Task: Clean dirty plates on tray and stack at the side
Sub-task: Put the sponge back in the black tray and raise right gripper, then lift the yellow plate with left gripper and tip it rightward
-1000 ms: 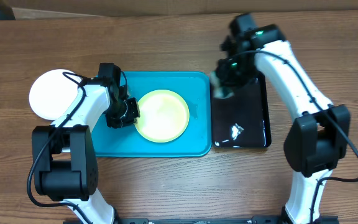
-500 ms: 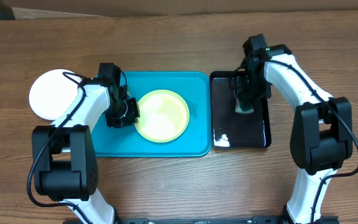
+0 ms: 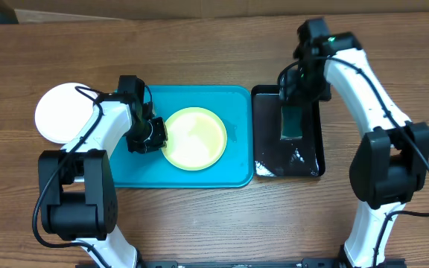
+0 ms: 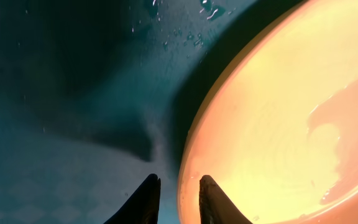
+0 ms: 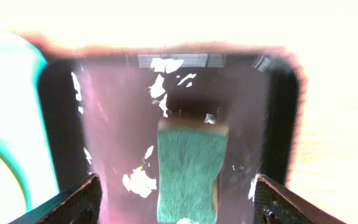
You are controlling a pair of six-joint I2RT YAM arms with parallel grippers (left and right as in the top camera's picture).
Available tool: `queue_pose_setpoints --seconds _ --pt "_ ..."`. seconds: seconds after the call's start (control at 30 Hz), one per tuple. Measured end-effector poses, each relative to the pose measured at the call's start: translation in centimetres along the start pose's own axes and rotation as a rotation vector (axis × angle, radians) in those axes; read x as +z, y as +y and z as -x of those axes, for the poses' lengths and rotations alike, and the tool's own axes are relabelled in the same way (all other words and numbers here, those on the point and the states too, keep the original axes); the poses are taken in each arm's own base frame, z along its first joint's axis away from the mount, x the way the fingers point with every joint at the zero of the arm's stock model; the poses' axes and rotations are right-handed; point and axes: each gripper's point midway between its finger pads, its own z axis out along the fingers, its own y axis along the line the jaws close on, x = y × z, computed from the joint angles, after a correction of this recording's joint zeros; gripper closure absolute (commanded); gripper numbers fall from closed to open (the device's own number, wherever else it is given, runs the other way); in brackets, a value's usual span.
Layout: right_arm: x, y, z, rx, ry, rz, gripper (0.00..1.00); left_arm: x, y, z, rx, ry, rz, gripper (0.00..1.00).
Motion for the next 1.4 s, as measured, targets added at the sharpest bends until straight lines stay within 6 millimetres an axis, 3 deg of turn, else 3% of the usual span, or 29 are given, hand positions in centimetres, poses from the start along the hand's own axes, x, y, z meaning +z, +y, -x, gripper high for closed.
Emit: queue_pose_setpoints --seconds 0.1,0.17,0.3,0.53,0.87,1.1,1.23,1.4 --pt "-1.0 -2.2 1.6 0.051 -0.049 -0.001 0.14 0.0 0.1 -0.3 -0.002 0.010 0.003 0.78" --pt "-1.2 -5.0 2.0 0.116 -0.054 -0.012 0.00 0.0 0.1 -0.4 -0.003 0.015 0.004 0.78" --pt "-1.8 -11.1 2.2 0.242 -0.059 -0.041 0.00 0.0 0.1 -0.3 -0.005 0.011 0.003 0.81" --pt "-2.5 -17.0 1.8 0.372 -0.070 -0.064 0.00 0.1 0.0 0.2 -0.026 -0.008 -0.003 0.81" --pt "-2.7 -18.9 1.5 0.414 -0.073 -0.071 0.00 1.5 -0.6 -0.8 -0.020 -0.004 -0.007 0.96" --pt "-2.7 -18.9 1.5 0.414 -0.073 -0.072 0.00 1.3 -0.8 -0.8 -0.020 -0.004 -0.014 0.96" --pt "-2.7 -18.9 1.5 0.414 -0.073 -0.071 0.00 0.4 -1.0 -0.9 -0.025 0.018 -0.005 0.96" --pt "-2.7 -18.9 1.5 0.413 -0.074 -0.071 0.00 -2.3 -1.8 1.3 -0.016 -0.033 0.011 0.96"
